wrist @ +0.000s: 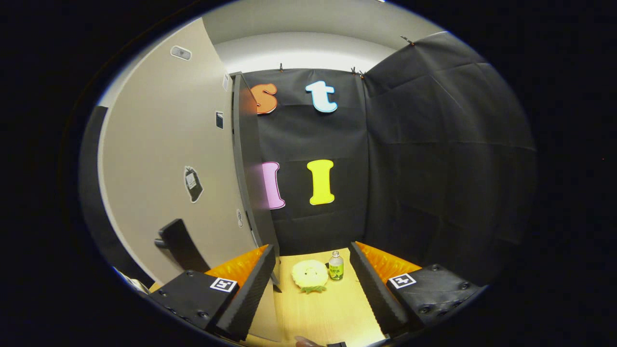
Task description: Open the shoe cabinet door, grab the shoes and put them into the shoe cabinet, then close the shoe cabinet door.
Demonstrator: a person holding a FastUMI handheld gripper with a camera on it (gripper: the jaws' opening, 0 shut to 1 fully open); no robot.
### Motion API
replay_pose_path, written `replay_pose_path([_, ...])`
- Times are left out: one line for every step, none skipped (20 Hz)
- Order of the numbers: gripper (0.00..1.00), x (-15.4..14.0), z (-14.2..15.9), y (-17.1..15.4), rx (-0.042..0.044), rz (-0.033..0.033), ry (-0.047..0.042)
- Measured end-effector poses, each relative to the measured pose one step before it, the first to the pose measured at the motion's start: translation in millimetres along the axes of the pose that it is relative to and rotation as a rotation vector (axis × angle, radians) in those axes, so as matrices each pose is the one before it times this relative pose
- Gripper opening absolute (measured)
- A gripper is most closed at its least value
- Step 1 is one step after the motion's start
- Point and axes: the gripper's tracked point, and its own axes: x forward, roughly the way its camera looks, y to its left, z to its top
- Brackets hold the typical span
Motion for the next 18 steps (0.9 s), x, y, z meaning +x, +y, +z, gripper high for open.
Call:
replay_pose_path([0.98, 8.82, -1.29, 0.52, 0.00362, 0.00437, 0.01011])
replay_pose_path([0.98, 6.48, -0.72, 1.76, 0.00268, 0.00689, 0.00693])
replay_pose_path([0.98, 5.46, -0.10, 2.93, -0.00057, 0.00718, 0.00546])
replay_pose_path([0.98, 4.31, -0.22, 2.52, -0.00225, 0.00498, 0.00355])
replay_pose_path([0.98, 2.46, 0.49, 3.18, -0.00484, 0.00645, -0.00080])
replay_pose_path([0.98, 1.71, 1.00, 3.62, -0.00883, 0.00303, -0.00544])
replay_pose_path([0.98, -1.44, 0.44, 1.81, -0.01279, -0.00191, -0.00712])
replay_pose_path([0.98, -0.89, 1.57, -1.46, -0.00568, -0.01590, -0.00735])
replay_pose_path([0.97, 0.81, 0.31, 0.64, -0.00216, -0.00876, -0.00513])
replay_pose_path([0.97, -0.70, 0.17, 2.01, 0.00224, -0.00628, -0.00205])
replay_pose_path([0.96, -0.39, -1.06, 0.68, 0.00366, -0.00880, -0.00029])
replay_pose_path([0.95, 0.61, -1.07, 1.58, 0.00482, -0.01053, 0.00269])
replay_pose_path([0.93, -0.96, -1.70, 3.34, 0.00669, -0.00390, 0.00229])
replay_pose_path([0.93, -1.26, -0.75, 4.58, 0.00578, -0.00274, 0.00122])
replay_pose_path([0.93, -2.10, -0.78, 4.67, 0.00150, -0.00585, 0.00168])
replay_pose_path([0.93, -2.80, -1.18, 6.37, -0.00355, -0.00718, 0.00099])
replay_pose_path([0.93, -2.62, -0.40, 6.63, -0.00365, -0.00408, -0.00342])
replay_pose_path([0.93, -1.68, 1.65, 6.78, -0.00171, -0.00259, -0.00730])
